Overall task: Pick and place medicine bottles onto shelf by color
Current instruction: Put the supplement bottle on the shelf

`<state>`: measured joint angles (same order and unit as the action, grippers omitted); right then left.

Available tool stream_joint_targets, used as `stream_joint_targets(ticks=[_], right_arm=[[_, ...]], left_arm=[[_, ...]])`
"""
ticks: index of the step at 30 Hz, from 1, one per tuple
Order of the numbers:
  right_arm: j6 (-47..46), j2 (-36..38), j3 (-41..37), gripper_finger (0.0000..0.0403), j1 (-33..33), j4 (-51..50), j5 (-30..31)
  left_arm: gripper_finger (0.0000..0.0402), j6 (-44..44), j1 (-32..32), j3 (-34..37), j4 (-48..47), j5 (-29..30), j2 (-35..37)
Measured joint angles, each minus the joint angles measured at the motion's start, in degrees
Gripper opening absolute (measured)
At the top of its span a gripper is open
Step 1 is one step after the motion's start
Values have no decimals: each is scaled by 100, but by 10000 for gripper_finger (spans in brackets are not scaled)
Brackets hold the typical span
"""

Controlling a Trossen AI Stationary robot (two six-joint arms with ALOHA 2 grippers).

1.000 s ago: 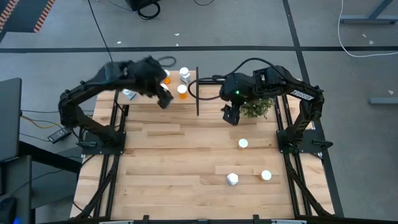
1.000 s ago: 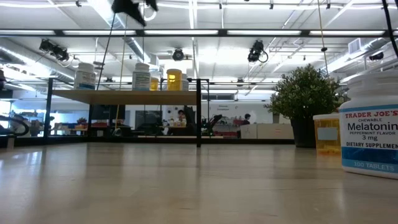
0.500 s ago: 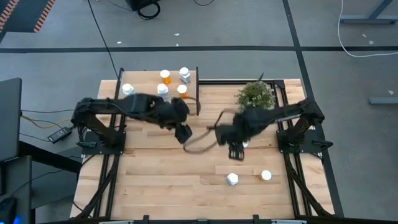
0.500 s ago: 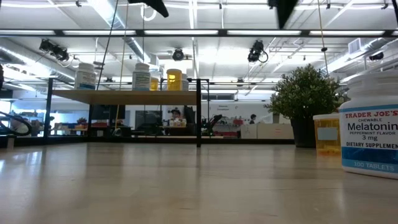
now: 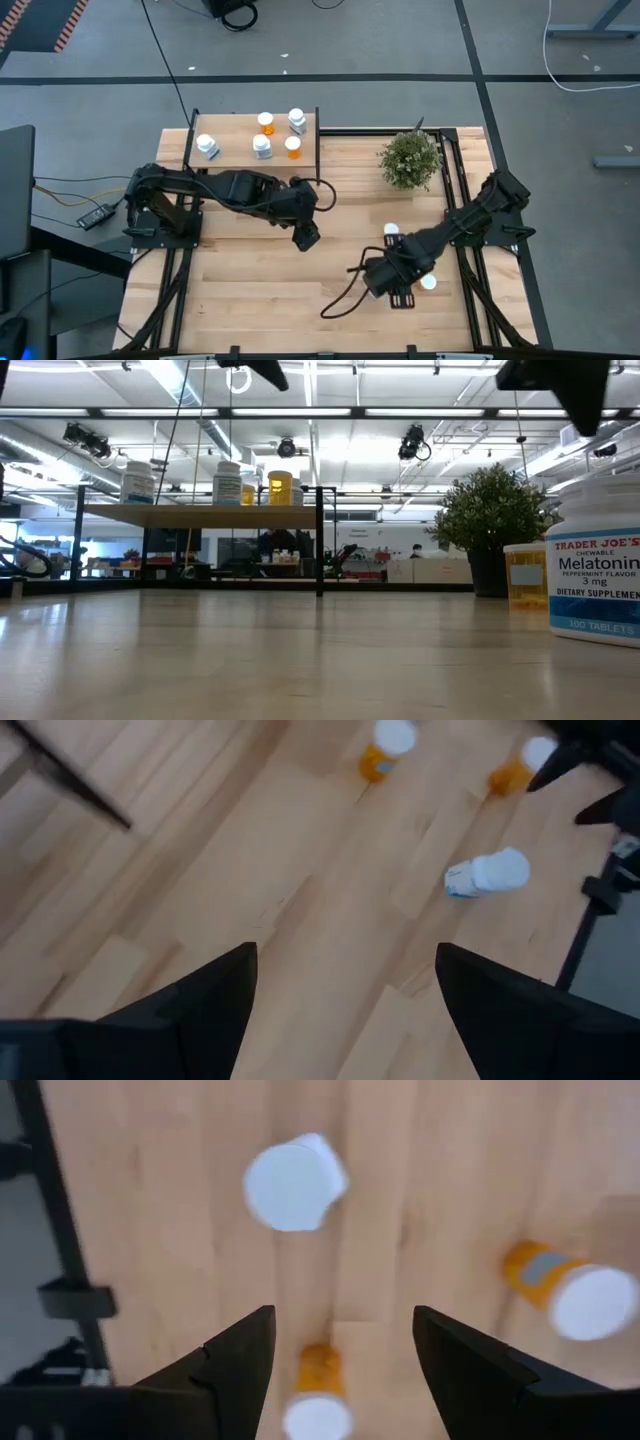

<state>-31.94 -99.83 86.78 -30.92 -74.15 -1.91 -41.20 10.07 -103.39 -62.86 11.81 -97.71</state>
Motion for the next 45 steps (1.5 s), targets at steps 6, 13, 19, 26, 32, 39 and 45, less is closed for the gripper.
stream_joint_targets(ticks=[6, 13, 19, 26, 32, 39, 45], right_arm=[[-1401, 55, -28, 244, -236, 305, -5], [-3831, 149, -28, 244, -624, 442, 178], [-6994, 334, -28, 244, -1486, 929, 1778], [-7341, 726, -114, 244, -1724, 217, 1912], [-6762, 1817, -1332, 244, -1436, 549, 1839], [-6660, 3381, -3097, 244, -1421, 1162, 1357], [-6341, 3744, -3831, 244, -1711, 1607, 1038]], left_arm=[[314, 854, -68, 0, 590, -339, -1], [313, 1653, 70, -9, 917, -568, -86], [313, 2201, 239, 0, 1265, -675, -173], [314, 2674, 304, 0, 1538, -869, -173], [313, 2522, 297, 0, 1679, -931, -172], [314, 2054, 297, -13, 2785, -866, -253], [313, 1865, 337, -7, 2987, -858, -665]])
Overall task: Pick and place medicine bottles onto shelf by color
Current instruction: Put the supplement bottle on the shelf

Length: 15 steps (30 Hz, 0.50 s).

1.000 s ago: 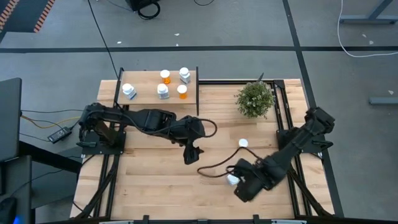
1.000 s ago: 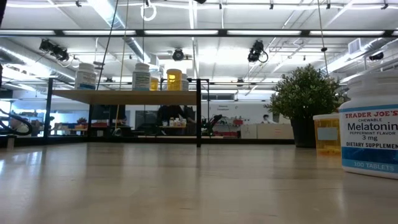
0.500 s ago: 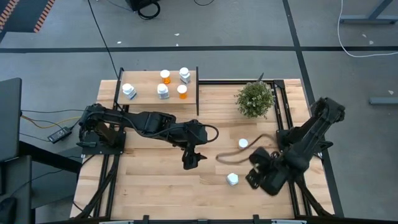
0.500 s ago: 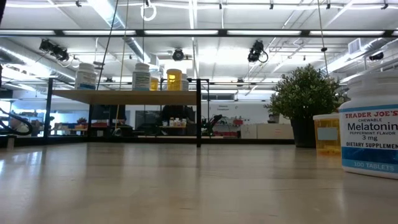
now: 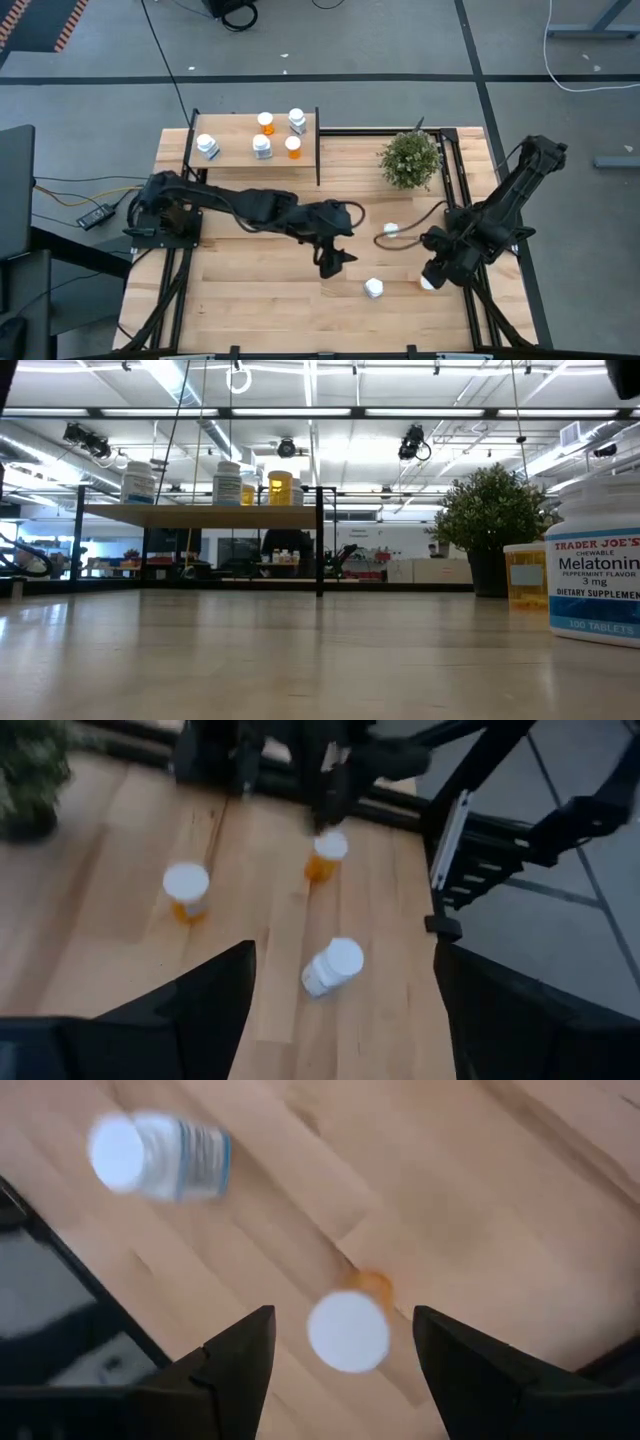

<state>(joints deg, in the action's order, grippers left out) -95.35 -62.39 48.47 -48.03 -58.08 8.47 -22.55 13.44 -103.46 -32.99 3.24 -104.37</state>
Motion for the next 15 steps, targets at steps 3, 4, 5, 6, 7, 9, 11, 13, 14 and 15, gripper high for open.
stream_joint_targets(ticks=[3, 4, 5, 6, 7, 9, 11, 13, 14, 15], right_arm=[[440, -193, -39, 253, -213, 140, -4], [543, -281, -37, 259, -276, 133, -4], [612, -364, -37, 266, -340, 134, -5], [654, -436, -36, 274, -397, 133, -11], [661, -498, -35, 282, -449, 127, -20], [569, -597, -28, 299, -525, 107, -24], [437, -639, -28, 315, -582, 83, -20], [291, -653, -26, 326, -581, 90, -17], [219, -653, -26, 331, -580, 83, -13], [162, -651, -26, 334, -579, 95, 9]], left_arm=[[313, -274, 36, 5, 8, 38, -183], [314, -352, 62, 11, 17, 59, -229], [313, -366, 85, 9, 137, 102, -279], [313, -317, 135, 7, 226, 145, -309], [313, -206, 180, 7, 267, 196, -354], [314, 133, 287, 4, 556, 232, -459], [314, 428, 375, 5, 664, 244, -563], [314, 648, 443, 9, 676, 263, -649], [314, 708, 449, -3, 794, 251, -695], [316, 818, 457, 0, 804, 250, -714]])
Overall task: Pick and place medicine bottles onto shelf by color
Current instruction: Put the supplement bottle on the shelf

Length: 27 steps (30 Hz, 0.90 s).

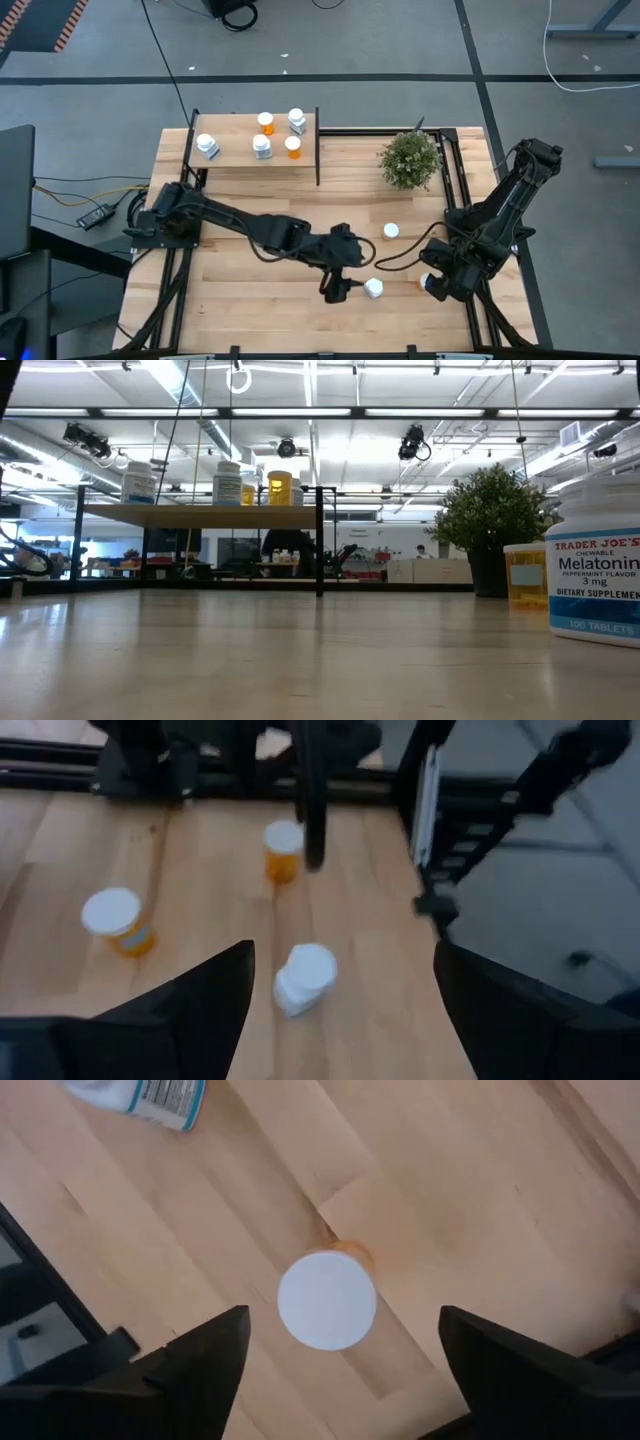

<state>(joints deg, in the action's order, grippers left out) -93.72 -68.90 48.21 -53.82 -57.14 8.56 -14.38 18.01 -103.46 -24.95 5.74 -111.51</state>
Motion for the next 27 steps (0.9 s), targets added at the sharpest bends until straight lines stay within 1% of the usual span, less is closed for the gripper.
stream_joint_targets(ticks=[1, 3, 5, 7, 8, 13, 16, 21, 27], right_arm=[[-66, 0, 0, 336, 0, 13, 21], [-182, 4, 0, 337, -2, 25, 50], [-207, 4, 1, 337, 0, 39, 58], [-234, 4, 2, 337, -1, 52, 59], [-244, 5, 2, 337, 0, 52, 59], [-369, 7, 7, 337, 0, 60, 60], [-544, 7, 7, 337, 0, 88, 86], [-554, 36, 104, 337, 0, 103, 150], [-582, 61, 391, 337, 4, -283, 238]], left_arm=[[317, 97, 0, 11, -14, 7, -18], [323, 348, -19, -4, 370, 10, -132], [331, 660, -20, 9, 413, 20, -188], [339, 851, -16, -10, 677, 13, -321], [342, 917, -15, -3, 551, 4, -376], [352, 919, 32, 7, 549, -105, -663], [352, 1107, 75, 3, 717, -147, -826], [353, 1271, 133, 3, 1209, -271, -1217], [353, 1311, 124, 16, 1412, -236, -1645]])
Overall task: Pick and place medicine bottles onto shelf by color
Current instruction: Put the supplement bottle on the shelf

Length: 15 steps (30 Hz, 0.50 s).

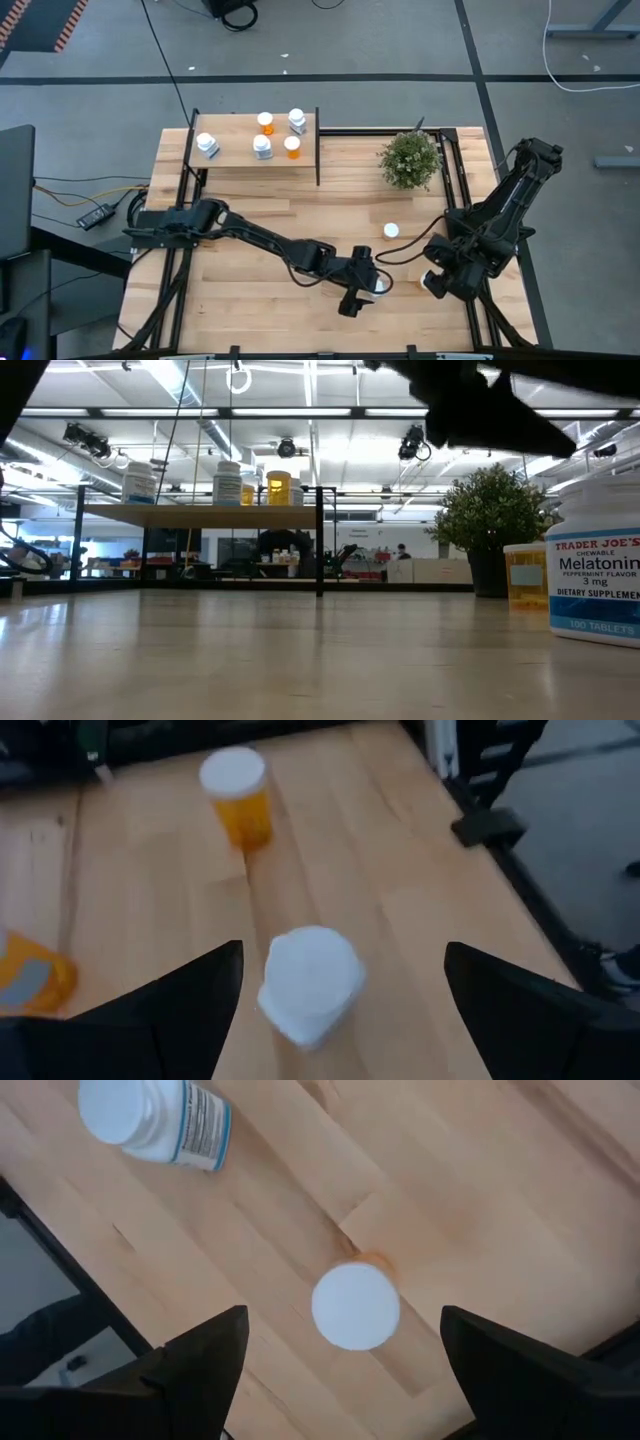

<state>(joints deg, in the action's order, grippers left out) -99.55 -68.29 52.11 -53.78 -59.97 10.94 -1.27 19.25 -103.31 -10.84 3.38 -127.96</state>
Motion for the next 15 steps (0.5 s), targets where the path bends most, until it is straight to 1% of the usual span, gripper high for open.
stream_joint_targets(ticks=[4, 11, 15], right_arm=[[-155, 2, 106, 337, 0, -166, 87], [-502, 0, 106, 337, 0, -160, 122], [-583, 0, 106, 337, 0, -157, 122]], left_arm=[[353, 203, -13, -21, 212, 46, -152], [353, 342, -13, -7, 183, 93, -352], [353, 342, -13, -14, 243, 493, -410]])
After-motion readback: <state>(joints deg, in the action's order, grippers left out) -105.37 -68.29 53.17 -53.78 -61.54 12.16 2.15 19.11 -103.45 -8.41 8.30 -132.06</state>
